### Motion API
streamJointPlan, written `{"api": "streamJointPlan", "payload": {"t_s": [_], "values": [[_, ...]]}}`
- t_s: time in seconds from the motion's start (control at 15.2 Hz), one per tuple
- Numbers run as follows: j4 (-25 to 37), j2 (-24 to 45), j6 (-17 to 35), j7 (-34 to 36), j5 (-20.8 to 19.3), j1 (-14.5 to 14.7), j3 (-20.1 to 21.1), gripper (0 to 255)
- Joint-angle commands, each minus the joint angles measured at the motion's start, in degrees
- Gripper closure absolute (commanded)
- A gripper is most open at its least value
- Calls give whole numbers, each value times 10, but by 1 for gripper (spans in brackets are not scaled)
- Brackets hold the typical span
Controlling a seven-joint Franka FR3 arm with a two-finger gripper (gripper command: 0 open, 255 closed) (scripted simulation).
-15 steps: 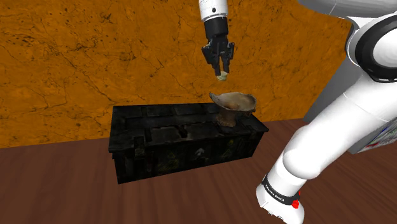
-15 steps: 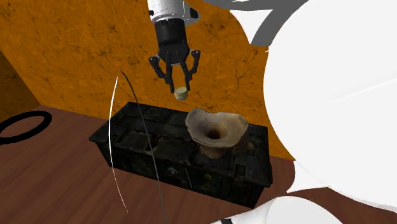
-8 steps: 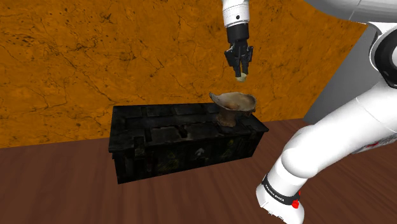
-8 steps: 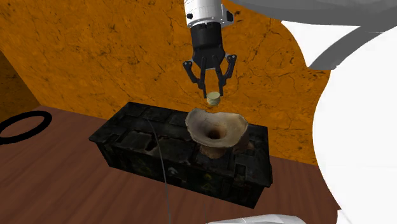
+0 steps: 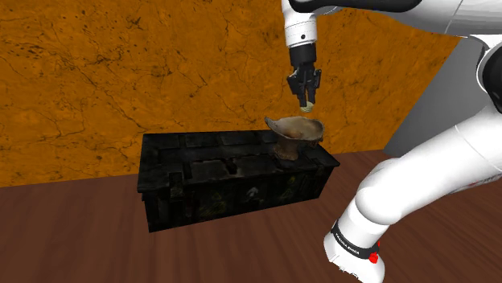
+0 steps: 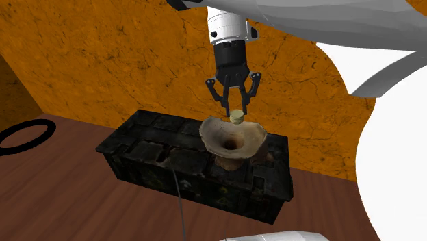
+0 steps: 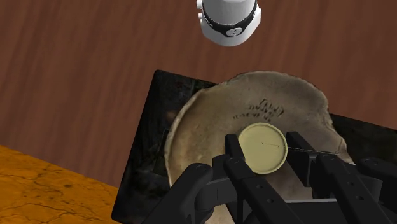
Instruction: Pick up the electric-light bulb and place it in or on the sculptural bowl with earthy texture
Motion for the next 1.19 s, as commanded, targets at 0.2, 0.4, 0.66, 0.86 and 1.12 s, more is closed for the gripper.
{"api": "streamJointPlan", "payload": {"t_s": [0.2, 0.4, 0.66, 0.86, 1.12], "values": [[-46, -7, 39, 2, 1, 0, 0, 255], [-46, -7, 39, 2, 1, 0, 0, 255], [-46, -7, 39, 2, 1, 0, 0, 255], [-46, -7, 39, 2, 1, 0, 0, 0], [-18, 5, 23, 3, 1, 0, 1, 0]]}}
